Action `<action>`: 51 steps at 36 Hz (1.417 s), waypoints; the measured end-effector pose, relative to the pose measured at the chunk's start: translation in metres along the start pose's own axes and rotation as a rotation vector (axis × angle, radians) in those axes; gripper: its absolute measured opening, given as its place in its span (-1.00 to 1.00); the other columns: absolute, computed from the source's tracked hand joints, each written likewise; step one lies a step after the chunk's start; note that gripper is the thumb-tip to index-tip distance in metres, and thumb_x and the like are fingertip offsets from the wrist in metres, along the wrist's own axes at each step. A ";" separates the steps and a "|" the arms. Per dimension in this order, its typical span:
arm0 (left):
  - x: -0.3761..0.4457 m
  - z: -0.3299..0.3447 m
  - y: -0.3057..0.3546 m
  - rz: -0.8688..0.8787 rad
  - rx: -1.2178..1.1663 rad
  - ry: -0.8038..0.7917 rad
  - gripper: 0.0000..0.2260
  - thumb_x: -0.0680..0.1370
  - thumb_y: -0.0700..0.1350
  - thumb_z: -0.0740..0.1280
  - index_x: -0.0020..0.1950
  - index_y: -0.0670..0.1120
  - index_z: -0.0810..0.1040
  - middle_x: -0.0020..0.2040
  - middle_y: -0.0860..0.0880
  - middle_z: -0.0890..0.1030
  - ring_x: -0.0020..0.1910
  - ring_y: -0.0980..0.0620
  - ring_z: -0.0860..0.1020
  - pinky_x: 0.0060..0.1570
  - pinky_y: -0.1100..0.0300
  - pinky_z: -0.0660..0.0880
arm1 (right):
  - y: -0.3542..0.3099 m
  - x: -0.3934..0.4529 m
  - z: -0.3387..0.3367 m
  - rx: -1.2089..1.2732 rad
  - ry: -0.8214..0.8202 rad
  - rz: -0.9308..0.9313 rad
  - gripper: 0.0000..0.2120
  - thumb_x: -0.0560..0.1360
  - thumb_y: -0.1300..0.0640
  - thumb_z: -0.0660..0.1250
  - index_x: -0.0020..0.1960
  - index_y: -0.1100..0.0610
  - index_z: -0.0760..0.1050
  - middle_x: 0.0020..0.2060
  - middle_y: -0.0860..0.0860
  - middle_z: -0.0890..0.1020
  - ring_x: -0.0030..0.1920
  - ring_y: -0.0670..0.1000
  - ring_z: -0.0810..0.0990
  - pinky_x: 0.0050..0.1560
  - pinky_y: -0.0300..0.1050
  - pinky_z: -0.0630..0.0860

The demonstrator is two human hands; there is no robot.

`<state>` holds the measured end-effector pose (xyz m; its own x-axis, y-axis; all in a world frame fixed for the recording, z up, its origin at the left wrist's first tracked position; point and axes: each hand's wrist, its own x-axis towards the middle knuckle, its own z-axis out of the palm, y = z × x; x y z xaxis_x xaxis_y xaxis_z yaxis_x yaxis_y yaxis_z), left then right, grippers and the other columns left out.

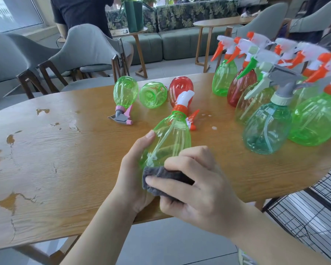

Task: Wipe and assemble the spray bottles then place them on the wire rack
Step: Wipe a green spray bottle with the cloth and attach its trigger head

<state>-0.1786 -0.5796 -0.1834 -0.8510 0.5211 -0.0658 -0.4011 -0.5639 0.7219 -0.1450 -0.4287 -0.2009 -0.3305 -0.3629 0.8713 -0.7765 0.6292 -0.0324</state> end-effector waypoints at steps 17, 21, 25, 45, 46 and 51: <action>0.004 -0.002 -0.004 0.049 0.076 -0.004 -0.58 0.44 0.06 0.34 0.19 -0.12 0.70 0.01 -0.20 0.65 -0.07 -0.16 0.63 -0.10 -0.05 0.61 | 0.035 0.015 -0.013 0.185 0.201 0.503 -0.74 0.65 0.15 0.29 0.28 0.17 0.62 0.09 0.01 0.54 0.14 0.13 0.56 0.19 -0.14 0.47; 0.003 0.000 -0.002 0.079 0.121 -0.032 -0.42 0.38 0.13 0.55 0.33 -0.12 0.63 0.14 -0.20 0.65 0.04 -0.15 0.64 0.00 -0.05 0.62 | 0.027 0.014 -0.013 0.209 0.226 0.481 -0.78 0.62 0.23 0.33 0.24 0.21 0.63 0.06 0.07 0.55 0.13 0.04 0.58 0.15 -0.22 0.46; 0.003 0.002 -0.002 0.069 0.122 0.027 -0.18 0.40 0.13 0.58 0.54 -0.18 0.40 0.36 -0.26 0.52 0.27 -0.24 0.52 0.26 -0.14 0.45 | 0.025 0.014 -0.013 0.177 0.221 0.368 -0.77 0.58 0.23 0.33 0.22 0.14 0.61 0.03 0.06 0.54 0.03 0.15 0.59 0.00 -0.03 0.52; -0.001 0.000 0.000 -0.065 -0.038 -0.057 -0.60 0.60 0.11 0.34 0.28 -0.16 0.56 0.01 -0.15 0.64 -0.01 -0.09 0.66 0.08 0.10 0.60 | -0.001 -0.001 0.003 -0.011 0.066 -0.020 -0.81 0.52 0.15 0.41 0.07 0.07 0.76 0.07 -0.01 0.52 0.02 0.09 0.47 0.06 0.05 0.48; -0.002 0.000 0.000 -0.052 -0.039 -0.055 -0.60 0.58 0.13 0.35 0.25 -0.14 0.60 0.01 -0.13 0.64 -0.02 -0.07 0.66 0.08 0.11 0.59 | 0.000 -0.002 0.004 -0.034 0.058 -0.035 -0.81 0.51 0.14 0.42 0.07 0.06 0.76 0.08 -0.02 0.52 0.02 0.08 0.47 0.08 0.03 0.45; 0.000 0.002 0.000 -0.020 -0.053 -0.055 -0.59 0.62 0.09 0.26 0.29 -0.18 0.61 0.07 -0.18 0.66 0.06 -0.11 0.68 0.09 0.07 0.63 | 0.007 0.003 -0.003 -0.097 0.072 -0.029 -0.81 0.52 0.15 0.41 0.08 0.04 0.76 -0.02 0.02 0.64 0.01 0.08 0.50 0.06 0.04 0.48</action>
<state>-0.1777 -0.5787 -0.1825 -0.8236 0.5656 -0.0407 -0.4362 -0.5860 0.6829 -0.1501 -0.4237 -0.1972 -0.2666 -0.3333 0.9044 -0.7284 0.6842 0.0374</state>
